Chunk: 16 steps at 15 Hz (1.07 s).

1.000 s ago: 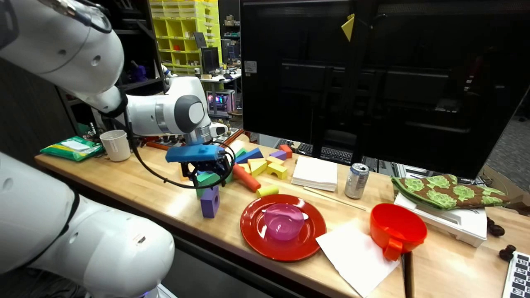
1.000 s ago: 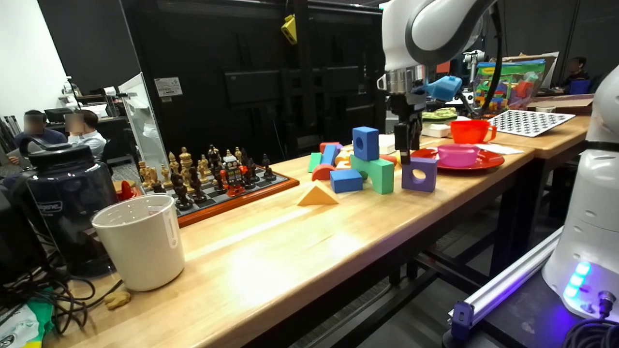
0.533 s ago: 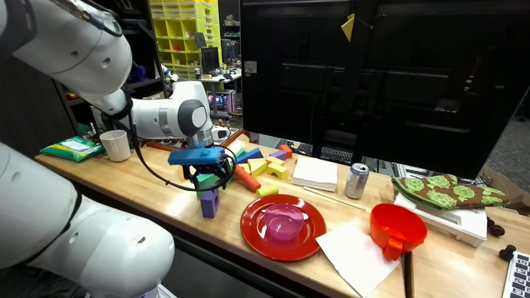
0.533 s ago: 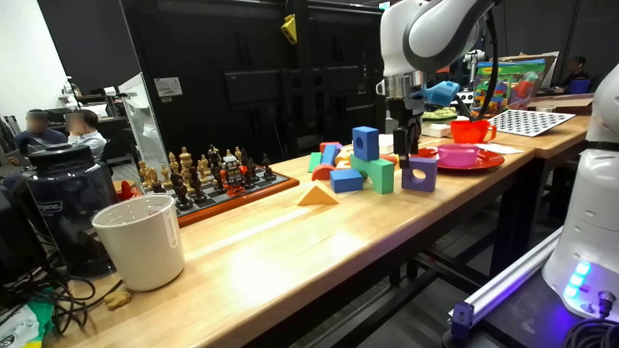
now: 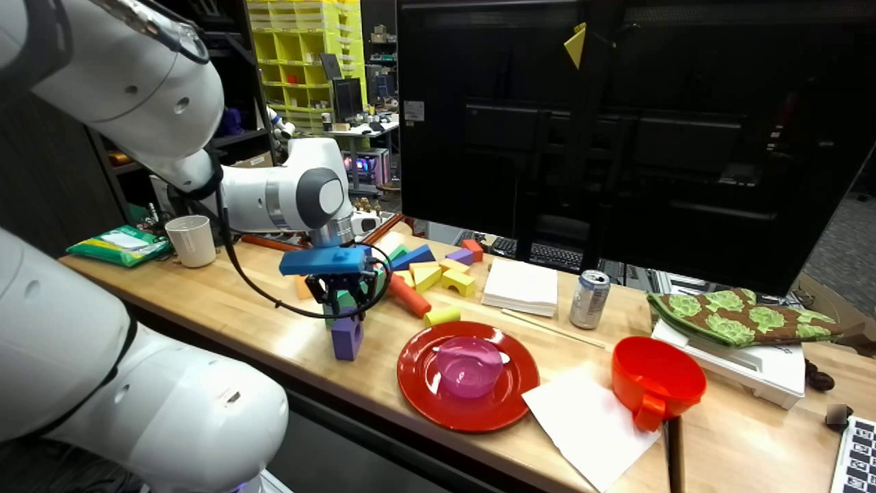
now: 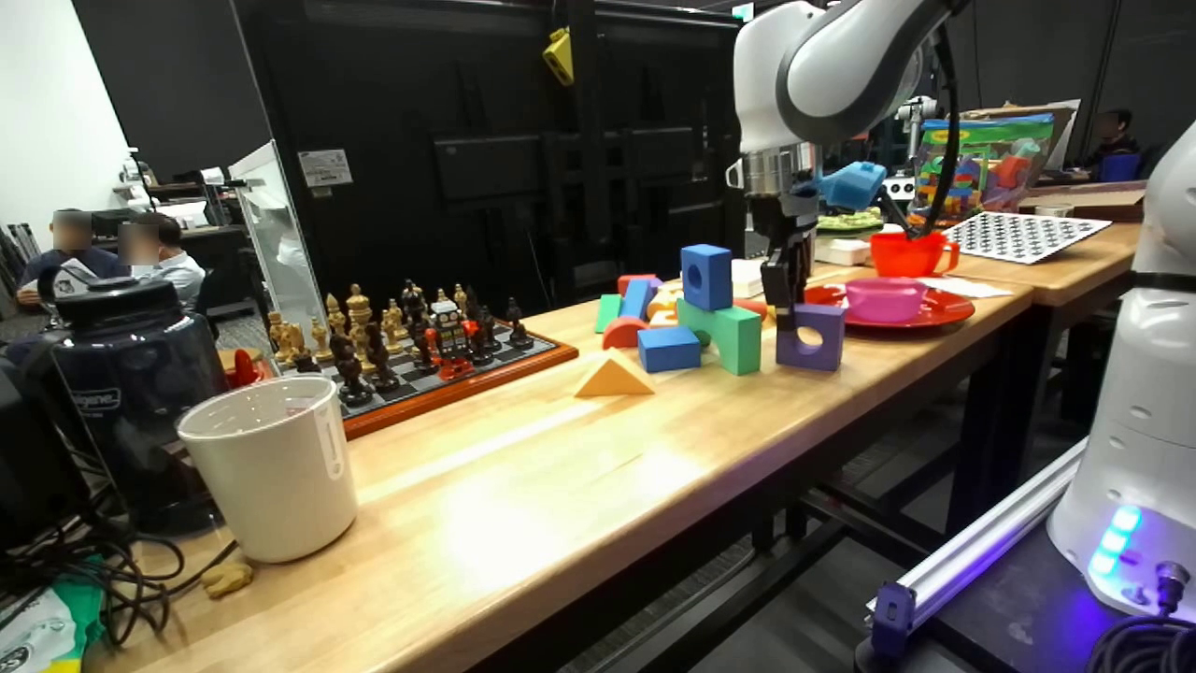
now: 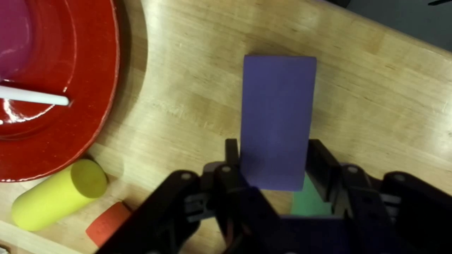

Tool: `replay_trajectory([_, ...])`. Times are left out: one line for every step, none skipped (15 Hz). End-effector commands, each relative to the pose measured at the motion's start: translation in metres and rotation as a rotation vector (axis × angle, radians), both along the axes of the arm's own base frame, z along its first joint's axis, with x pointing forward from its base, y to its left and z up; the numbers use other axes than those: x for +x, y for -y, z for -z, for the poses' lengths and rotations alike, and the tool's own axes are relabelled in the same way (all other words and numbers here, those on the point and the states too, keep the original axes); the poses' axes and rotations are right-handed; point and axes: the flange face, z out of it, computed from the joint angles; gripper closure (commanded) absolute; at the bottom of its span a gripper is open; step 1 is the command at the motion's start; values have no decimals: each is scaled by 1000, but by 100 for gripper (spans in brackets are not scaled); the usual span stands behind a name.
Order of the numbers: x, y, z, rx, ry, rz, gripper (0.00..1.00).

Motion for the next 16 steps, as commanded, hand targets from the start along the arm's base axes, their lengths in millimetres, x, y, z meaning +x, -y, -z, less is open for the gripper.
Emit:
replay_trajectory([2, 4, 0, -4, 5, -2, 79])
replay_trajectory([2, 4, -1, -5, 6, -2, 84])
replay_trajectory([2, 4, -1, -6, 3, -3, 84])
replay_trajectory([1, 4, -2, -5, 0, 2, 84])
replay_trajectory([0, 3, -3, -6, -2, 6, 84])
replay_trajectory([-2, 2, -6, -12, -2, 14, 84])
replay_trajectory([-5, 2, -9, -17, -5, 24, 84])
replay_trajectory([-9, 2, -13, -19, -16, 42, 84])
replay_trajectory([-12, 2, -17, -26, -23, 54, 84])
replay_trajectory([-18, 1, -23, -26, -24, 65, 84])
replay_trajectory([-29, 2, -26, -24, -28, 75, 84])
replay_trajectory([-34, 0, -33, -28, -29, 88, 84])
replay_trajectory([-37, -3, -44, -33, -28, 93, 84])
replay_trajectory([-46, -6, -53, -40, -21, 104, 84])
replay_trajectory([-55, -8, -59, -40, -16, 110, 84])
replay_trajectory([-64, -12, -68, -40, -11, 122, 84])
